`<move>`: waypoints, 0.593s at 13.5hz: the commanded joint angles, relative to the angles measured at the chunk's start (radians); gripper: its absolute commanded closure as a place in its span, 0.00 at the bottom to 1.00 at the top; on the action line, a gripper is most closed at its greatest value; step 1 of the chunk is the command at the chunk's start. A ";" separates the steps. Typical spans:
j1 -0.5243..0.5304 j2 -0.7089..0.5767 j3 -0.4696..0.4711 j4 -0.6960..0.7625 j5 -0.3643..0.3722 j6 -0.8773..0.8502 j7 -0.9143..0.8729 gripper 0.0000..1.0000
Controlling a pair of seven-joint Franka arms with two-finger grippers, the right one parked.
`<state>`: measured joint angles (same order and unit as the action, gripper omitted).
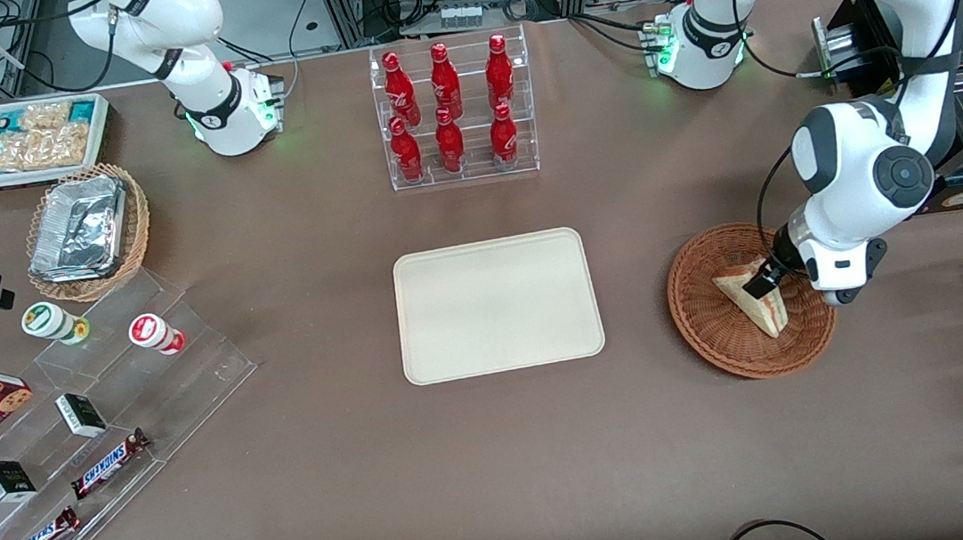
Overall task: Place sandwich from basket to tray
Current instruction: 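Lower the open left gripper around the sandwich and close it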
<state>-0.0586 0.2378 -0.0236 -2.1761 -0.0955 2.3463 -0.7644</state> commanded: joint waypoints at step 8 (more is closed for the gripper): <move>-0.006 0.064 -0.001 0.004 -0.015 0.042 -0.033 0.51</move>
<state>-0.0586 0.3038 -0.0242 -2.1763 -0.0969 2.3850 -0.7702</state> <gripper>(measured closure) 0.066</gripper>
